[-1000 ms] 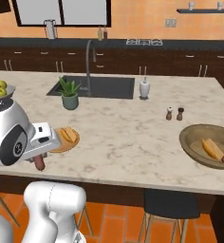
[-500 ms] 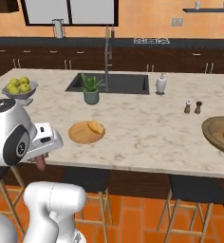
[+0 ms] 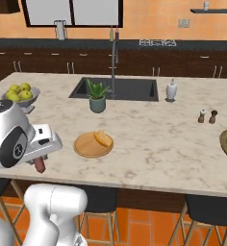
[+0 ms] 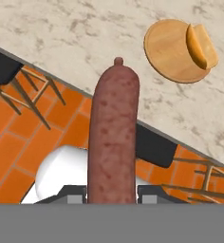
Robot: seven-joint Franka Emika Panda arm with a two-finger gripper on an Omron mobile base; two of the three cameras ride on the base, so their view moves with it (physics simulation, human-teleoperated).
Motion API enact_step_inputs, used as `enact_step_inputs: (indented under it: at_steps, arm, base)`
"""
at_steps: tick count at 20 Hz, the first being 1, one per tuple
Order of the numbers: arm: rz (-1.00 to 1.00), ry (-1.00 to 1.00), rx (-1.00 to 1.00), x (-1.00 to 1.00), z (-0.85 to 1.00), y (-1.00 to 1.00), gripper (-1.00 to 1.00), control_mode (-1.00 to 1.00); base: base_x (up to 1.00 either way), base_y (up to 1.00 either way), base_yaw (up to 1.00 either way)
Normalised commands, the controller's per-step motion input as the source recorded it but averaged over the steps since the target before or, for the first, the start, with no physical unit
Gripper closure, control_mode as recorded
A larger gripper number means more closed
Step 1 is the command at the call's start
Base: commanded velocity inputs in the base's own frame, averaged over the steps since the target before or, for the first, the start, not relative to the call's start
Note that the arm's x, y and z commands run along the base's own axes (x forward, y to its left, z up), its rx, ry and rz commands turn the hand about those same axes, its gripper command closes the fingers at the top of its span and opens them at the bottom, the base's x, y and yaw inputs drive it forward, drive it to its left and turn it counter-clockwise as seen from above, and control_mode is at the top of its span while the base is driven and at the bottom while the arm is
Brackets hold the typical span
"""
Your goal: Place one bun and one sausage from the bowl on each plate.
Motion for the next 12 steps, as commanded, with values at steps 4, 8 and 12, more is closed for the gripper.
enact_step_inputs:
  at_steps: [4, 8, 12]
  arm:
    - [0.0, 0.0, 0.0, 0.0, 0.0, 0.0, 1.0, 1.0]
    - [0.0, -0.03, 0.01, 0.45, 0.0, 0.0, 1.0, -1.0]
    - [0.0, -0.02, 0.0, 0.94, 0.0, 0.0, 1.0, -1.0]
  base:
    - [0.61, 0.0, 0.0]
    - [0.12, 0.0, 0.0]
    - [0.0, 0.0, 0.0]
